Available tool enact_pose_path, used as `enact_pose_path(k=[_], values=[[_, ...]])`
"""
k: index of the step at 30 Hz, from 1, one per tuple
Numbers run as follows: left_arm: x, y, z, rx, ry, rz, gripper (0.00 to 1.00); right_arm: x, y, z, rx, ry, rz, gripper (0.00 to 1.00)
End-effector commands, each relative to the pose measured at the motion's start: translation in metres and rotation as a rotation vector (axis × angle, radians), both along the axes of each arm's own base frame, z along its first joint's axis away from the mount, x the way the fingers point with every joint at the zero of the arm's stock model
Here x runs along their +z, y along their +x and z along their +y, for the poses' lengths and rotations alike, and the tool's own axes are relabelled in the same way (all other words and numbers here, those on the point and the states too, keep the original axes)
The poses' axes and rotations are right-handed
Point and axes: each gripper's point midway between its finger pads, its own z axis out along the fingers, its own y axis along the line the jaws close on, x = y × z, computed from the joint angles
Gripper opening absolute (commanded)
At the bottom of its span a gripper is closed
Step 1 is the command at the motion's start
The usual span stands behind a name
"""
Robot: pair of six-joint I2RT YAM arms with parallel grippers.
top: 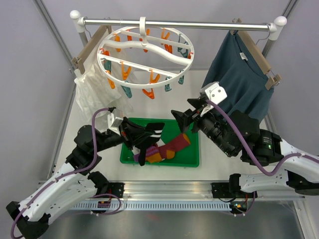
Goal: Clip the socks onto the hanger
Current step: Open the clamp at the hanger.
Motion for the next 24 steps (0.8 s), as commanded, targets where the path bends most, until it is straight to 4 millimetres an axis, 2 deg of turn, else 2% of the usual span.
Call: enact_pose_path(k=[1, 2, 4, 5, 7, 8, 9, 11, 15, 24], values=[[0.004, 0.005, 0.004, 0.047, -0.026, 0.030, 0.02, 0.030, -0.007, 0.015, 0.099, 0.039, -0.103, 0.72], [0.006, 0.004, 0.005, 0.050, -0.033, 0.026, 0.02, 0.031, -0.015, 0.025, 0.171, 0.035, -0.117, 0.72], [0.007, 0.007, 0.008, 0.074, -0.041, 0.032, 0.02, 0.031, -0.015, 0.035, 0.188, 0.033, -0.110, 0.72], [0.007, 0.007, 0.010, 0.085, -0.045, 0.033, 0.02, 0.035, -0.012, 0.035, 0.167, 0.040, -0.105, 0.70], [0.006, 0.012, 0.014, 0.122, -0.051, 0.049, 0.02, 0.026, -0.004, 0.047, 0.130, 0.006, -0.086, 0.67], [0.005, 0.013, 0.015, 0.134, -0.051, 0.053, 0.02, 0.031, 0.001, 0.046, 0.093, 0.020, -0.078, 0.66], [0.005, 0.015, 0.018, 0.154, -0.057, 0.058, 0.02, 0.021, 0.010, 0.052, 0.046, -0.013, -0.059, 0.66], [0.002, 0.017, 0.020, 0.172, -0.052, 0.072, 0.02, 0.026, 0.017, 0.052, -0.011, 0.011, -0.039, 0.67], [0.001, 0.019, 0.024, 0.196, -0.043, 0.083, 0.02, 0.020, 0.028, 0.055, -0.112, 0.028, 0.004, 0.68], [0.000, 0.021, 0.024, 0.210, -0.037, 0.094, 0.02, 0.016, 0.035, 0.065, -0.252, -0.004, 0.010, 0.70]])
